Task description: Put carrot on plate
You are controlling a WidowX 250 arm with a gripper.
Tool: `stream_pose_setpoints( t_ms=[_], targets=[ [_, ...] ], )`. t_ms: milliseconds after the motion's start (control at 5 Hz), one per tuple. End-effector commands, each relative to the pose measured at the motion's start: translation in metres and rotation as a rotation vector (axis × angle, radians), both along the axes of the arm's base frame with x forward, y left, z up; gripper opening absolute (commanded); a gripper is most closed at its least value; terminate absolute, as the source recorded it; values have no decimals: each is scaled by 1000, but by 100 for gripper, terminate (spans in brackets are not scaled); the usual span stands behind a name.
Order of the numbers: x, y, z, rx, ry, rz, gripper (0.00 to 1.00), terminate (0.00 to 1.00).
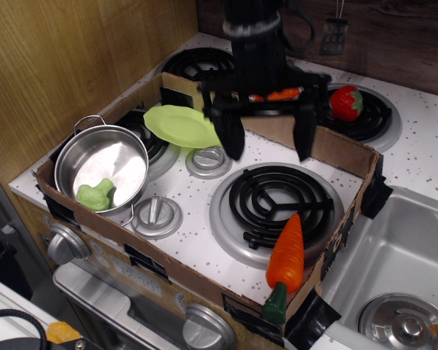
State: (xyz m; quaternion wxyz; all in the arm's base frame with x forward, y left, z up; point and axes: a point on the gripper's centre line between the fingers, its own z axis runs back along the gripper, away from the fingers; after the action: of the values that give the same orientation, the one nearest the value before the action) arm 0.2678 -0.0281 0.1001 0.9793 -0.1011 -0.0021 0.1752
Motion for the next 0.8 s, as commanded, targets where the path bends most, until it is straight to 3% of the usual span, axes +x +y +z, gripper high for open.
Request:
stream_pose_setpoints(
  t_ms=[0, 200, 600],
  targets=[
    [-25, -16, -1, -55, -97, 78, 100, 0],
    [-29, -15, -12, -101, -90, 89, 100, 0],
    [-31, -23, -47, -139, -132, 95, 100, 0]
  ],
)
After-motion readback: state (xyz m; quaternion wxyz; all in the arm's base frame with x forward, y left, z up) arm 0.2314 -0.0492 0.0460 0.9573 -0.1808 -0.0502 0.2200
